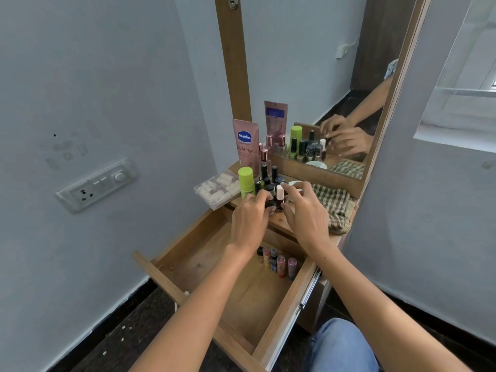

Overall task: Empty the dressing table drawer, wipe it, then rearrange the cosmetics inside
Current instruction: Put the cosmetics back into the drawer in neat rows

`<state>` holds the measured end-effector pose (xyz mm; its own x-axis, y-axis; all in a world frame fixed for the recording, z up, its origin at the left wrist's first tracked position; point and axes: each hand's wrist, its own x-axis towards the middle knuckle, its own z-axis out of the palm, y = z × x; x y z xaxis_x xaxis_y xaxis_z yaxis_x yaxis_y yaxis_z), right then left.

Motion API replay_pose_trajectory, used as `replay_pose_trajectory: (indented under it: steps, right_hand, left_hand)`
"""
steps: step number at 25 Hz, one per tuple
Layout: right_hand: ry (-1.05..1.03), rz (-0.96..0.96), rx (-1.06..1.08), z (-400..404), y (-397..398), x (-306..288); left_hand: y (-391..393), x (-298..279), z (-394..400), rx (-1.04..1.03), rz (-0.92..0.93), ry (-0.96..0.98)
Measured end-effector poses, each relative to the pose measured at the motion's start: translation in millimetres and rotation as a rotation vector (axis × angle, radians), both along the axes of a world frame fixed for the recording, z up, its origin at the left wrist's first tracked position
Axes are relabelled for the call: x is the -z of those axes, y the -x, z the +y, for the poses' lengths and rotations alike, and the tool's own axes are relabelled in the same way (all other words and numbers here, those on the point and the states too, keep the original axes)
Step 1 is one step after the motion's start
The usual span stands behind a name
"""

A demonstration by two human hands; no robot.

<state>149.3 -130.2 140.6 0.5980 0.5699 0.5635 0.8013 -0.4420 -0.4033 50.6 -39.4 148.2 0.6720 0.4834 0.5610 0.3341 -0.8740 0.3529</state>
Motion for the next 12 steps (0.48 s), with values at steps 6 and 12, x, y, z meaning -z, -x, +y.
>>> replay_pose_trajectory:
  steps: [6,12]
  right_hand:
    - [0.053,-0.024,-0.096,2.0,-2.7,-0.8]
    - [-0.080,0.159,-0.270,-24.3,11.8,-17.0]
  left_hand:
    - [21.3,5.4,-7.5,-0.019,-0.102,0.060]
    - [60.5,13.1,-0.7,-0.030,-0.070,0.206]
